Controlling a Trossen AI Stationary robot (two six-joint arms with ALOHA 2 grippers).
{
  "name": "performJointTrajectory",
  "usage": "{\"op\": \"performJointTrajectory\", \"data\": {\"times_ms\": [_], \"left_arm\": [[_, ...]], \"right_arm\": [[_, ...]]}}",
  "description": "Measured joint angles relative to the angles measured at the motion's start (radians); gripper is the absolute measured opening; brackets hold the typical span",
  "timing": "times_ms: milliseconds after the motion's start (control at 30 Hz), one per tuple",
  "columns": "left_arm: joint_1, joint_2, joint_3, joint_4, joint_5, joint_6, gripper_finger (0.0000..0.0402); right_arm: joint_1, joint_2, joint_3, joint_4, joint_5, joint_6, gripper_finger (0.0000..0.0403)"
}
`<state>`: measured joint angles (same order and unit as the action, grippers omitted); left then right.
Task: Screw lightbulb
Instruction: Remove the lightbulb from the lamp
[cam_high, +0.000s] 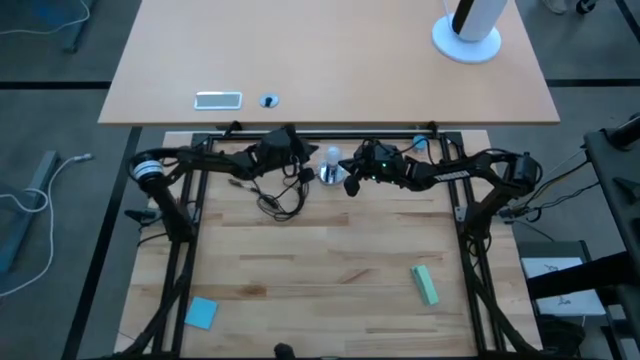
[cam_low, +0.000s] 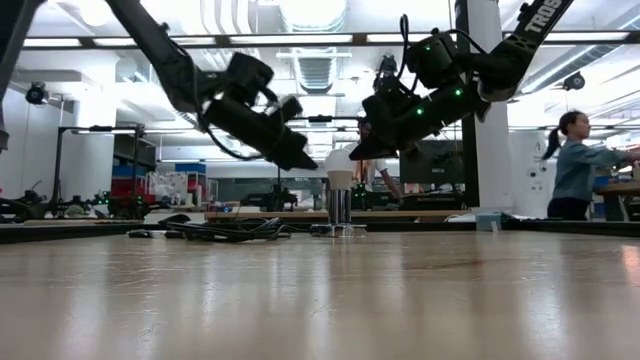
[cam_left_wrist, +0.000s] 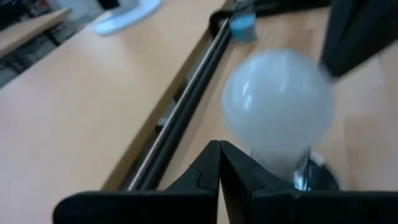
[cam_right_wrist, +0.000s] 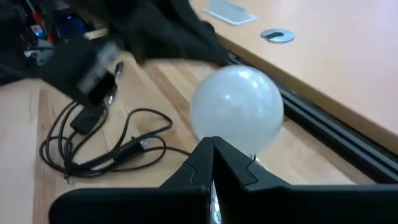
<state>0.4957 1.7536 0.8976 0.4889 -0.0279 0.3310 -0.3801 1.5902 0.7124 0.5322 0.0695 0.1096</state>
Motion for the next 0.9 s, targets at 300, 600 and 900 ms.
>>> {"op": "performJointTrajectory", "data": {"times_ms": [300,600,900], "left_arm": [[0.001,0.088,0.105,-0.044,0.064,-0.023,0.0],[-0.004,0.044,0.093,-0.111,0.076,-0.033,0.0],[-0.03,0.022,0.089,-0.203,0.116,-0.031,0.0]], "right_arm": [[-0.004,0.003,0.0,-0.003,0.004,-0.004,0.0],[-0.014,0.013,0.0,-0.011,0.024,-0.005,0.0],[-0.021,0.013,0.0,-0.011,0.082,-0.006,0.0]]}}
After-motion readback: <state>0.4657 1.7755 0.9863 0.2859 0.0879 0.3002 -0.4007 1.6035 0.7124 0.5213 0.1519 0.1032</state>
